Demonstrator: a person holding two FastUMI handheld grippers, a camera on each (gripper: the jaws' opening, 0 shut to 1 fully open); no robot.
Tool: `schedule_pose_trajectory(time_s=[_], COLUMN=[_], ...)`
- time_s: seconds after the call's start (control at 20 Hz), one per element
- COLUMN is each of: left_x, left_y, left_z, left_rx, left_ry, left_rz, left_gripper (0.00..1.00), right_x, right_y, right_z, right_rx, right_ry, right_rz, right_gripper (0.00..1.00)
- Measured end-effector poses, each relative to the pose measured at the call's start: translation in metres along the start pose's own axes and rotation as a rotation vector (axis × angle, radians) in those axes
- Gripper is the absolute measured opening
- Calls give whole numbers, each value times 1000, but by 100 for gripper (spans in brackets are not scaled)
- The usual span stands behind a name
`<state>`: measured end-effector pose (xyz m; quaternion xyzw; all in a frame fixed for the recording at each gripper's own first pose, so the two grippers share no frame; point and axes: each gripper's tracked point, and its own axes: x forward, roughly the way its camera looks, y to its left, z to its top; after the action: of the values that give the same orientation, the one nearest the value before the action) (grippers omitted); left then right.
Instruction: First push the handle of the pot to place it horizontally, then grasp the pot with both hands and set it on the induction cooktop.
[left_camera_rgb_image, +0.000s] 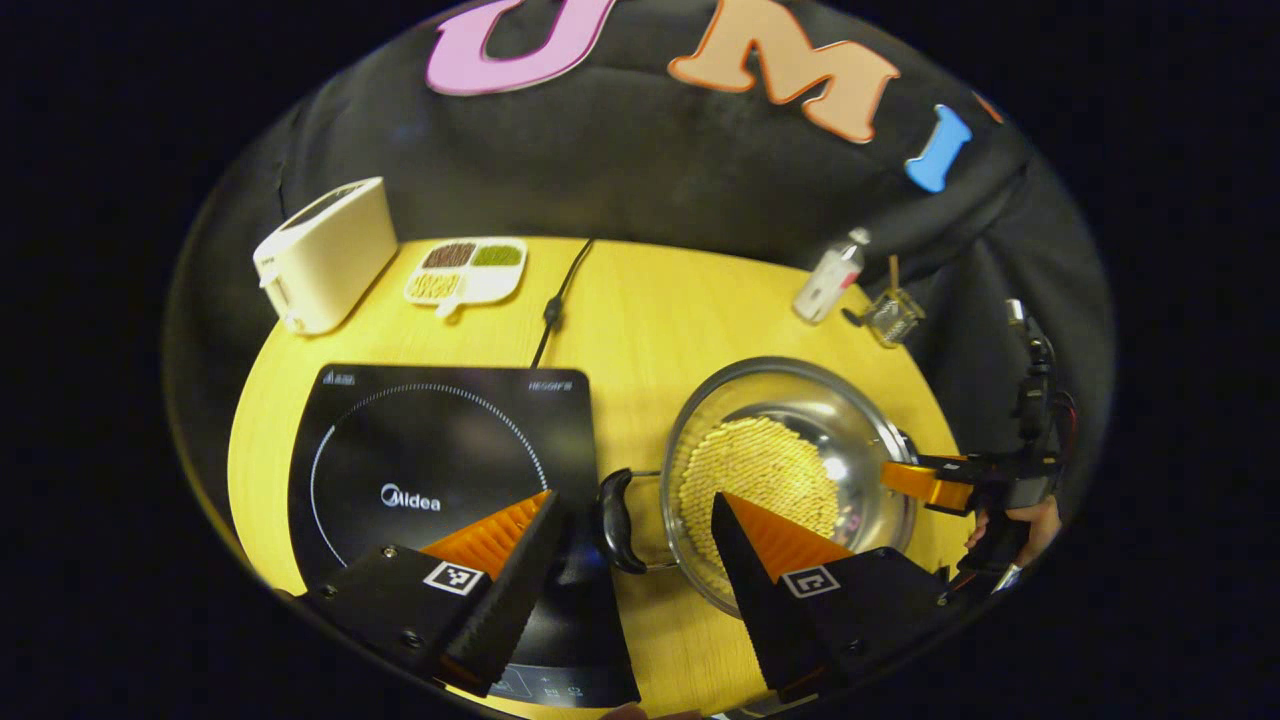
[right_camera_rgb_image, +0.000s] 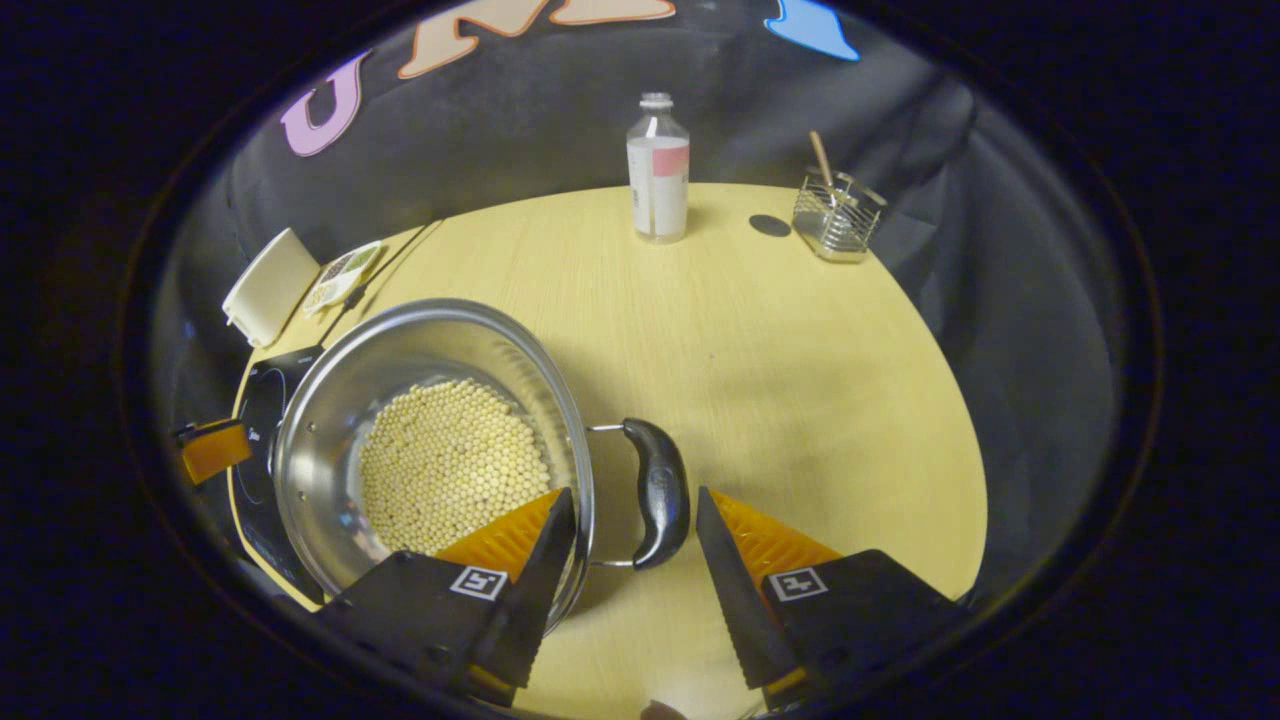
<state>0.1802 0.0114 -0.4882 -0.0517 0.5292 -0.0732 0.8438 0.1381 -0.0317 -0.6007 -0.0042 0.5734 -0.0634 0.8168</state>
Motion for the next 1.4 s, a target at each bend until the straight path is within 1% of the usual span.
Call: schedule_pose_trajectory(time_s=[0.1, 0.15, 0.2, 0.25, 0.35, 0.4, 0.5, 0.6, 0.65, 0.7, 0.75, 0.8, 0.85, 0.9, 0.95, 1.0, 1.05, 1.1, 1.15, 1.2, 1.25, 1.3, 1.4], left_x=[16, 22, 28, 33, 42, 45, 51, 54, 56, 58, 61, 66, 66, 68, 71, 73, 76, 75, 75, 74, 71, 67, 55], left_y=[0, 1, -1, -3, -4, -3, -6, -13, -19, -30, -34, -36, -35, -34, -33, -30, -31, -31, -31, -31, -32, -33, -36], left_z=[-2, -4, -7, -11, -16, -12, -12, -13, -13, -16, -23, -26, -28, -28, -28, -32, -31, -29, -31, -29, -31, -34, -31], left_rx=[-15, -2, 16, 30, 40, 73, 129, 170, 168, 143, 122, 119, 118, 115, 109, 107, 105, 109, 108, 99, 80, 60, 45], left_ry=[25, 44, 62, 88, 114, 99, 112, 131, 128, 134, 153, 161, 165, 169, 174, 191, 176, 175, 175, 162, 174, 180, 163], left_rz=[27, 45, 60, 74, 117, 138, 166, 185, 174, 145, 145, 142, 148, 151, 154, 157, 149, 138, 131, 123, 113, 100, 73], left_gripper=[92, 96, 88, 88, 87, 88, 87, 88, 90, 91, 89, 84, 88, 87, 87, 83, 79, 72, 71, 69, 67, 63, 59], right_x=[10, 15, 18, 22, 23, 24, 25, 24, 21, 22, 21, 20, 21, 21, 18, 22, 24, 23, 27, 23, 19, 21, 14], right_y=[2, 3, 6, 6, 3, 0, -9, -19, -24, -26, -28, -30, -30, -30, -27, -27, -28, -30, -28, -28, -29, -27, -26], right_z=[-3, -4, -3, -5, -3, -2, -1, -3, -6, -7, -10, -9, -10, -11, -11, -9, -11, -9, -9, -8, -8, -10, -10], right_rx=[5, 6, 11, 18, 30, 34, 37, 49, 54, 59, 65, 66, 70, 66, 64, 64, 64, 67, 71, 84, 109, 137, 144], right_ry=[20, 26, 31, 36, 33, 31, 24, 27, 28, 33, 37, 37, 37, 38, 37, 34, 37, 31, 37, 38, 52, 74, 67], right_rz=[35, 51, 76, 92, 115, 117, 114, 105, 102, 104, 106, 107, 106, 104, 120, 97, 96, 97, 102, 107, 113, 126, 141], right_gripper=[80, 80, 80, 76, 75, 75, 75, 75, 75, 74, 74, 74, 74, 74, 74, 67, 60, 60, 64, 59, 58, 46, 45])
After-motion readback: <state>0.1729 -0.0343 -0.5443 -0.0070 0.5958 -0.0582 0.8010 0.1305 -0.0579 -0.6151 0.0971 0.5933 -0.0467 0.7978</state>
